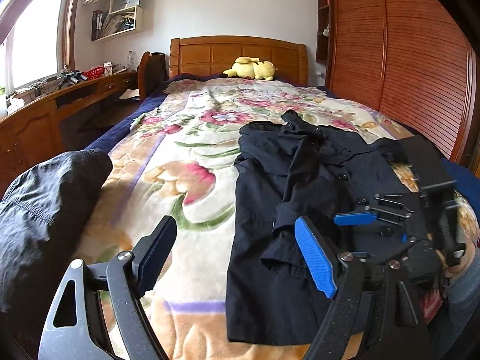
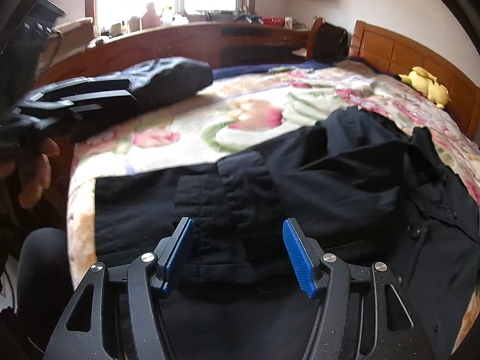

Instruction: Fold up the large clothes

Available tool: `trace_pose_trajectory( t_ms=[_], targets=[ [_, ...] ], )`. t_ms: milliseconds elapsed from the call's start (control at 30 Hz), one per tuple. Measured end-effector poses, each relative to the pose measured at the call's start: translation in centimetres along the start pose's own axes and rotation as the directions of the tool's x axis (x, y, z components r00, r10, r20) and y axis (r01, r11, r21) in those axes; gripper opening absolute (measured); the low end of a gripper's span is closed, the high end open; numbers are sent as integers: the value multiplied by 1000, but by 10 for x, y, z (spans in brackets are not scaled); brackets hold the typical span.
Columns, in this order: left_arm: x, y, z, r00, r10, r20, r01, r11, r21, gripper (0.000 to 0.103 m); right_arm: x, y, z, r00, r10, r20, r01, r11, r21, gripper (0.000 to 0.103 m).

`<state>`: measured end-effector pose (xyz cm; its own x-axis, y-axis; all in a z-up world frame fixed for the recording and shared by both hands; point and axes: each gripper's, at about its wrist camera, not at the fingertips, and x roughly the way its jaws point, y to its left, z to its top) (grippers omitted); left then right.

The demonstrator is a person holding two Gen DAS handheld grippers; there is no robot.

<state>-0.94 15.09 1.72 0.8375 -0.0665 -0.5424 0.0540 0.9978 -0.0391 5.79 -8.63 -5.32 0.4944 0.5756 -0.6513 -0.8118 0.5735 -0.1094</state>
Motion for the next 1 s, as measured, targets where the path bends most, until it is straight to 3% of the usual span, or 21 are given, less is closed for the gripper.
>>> trace_pose_trajectory(
  t_ms=[200,267,333,433,700,867,1000],
  targets=[
    [0,7,-6,1000,3,-12,-3,1000,-5,82,29,1,-1,996,-57,-62,55,998,-35,60],
    [0,6,-7,1000,4,-17,-4,1000,-6,82,36,4,2,995,-66,-70,62,997,-53,31],
    [2,5,-8,1000,1,-20,-1,1000,-7,82,45,8,4,993,-85,-79,80,995,-66,15],
    [2,1,-9,1000,-3,-27,3,1000,7,82,43,6,5,995,-72,-67,67,995,-71,5],
    [2,-18,-3,999,-33,-10,33,999,28,82,-16,-35,-1,992,-109,66,106,993,47,3],
    [13,-43,4,998,-68,-2,68,997,37,82,-69,-79,-20,968,-184,172,147,967,206,3],
    [25,-69,14,994,-109,5,109,993,54,82,-100,-106,-45,943,-270,193,203,930,305,3]
  ],
)
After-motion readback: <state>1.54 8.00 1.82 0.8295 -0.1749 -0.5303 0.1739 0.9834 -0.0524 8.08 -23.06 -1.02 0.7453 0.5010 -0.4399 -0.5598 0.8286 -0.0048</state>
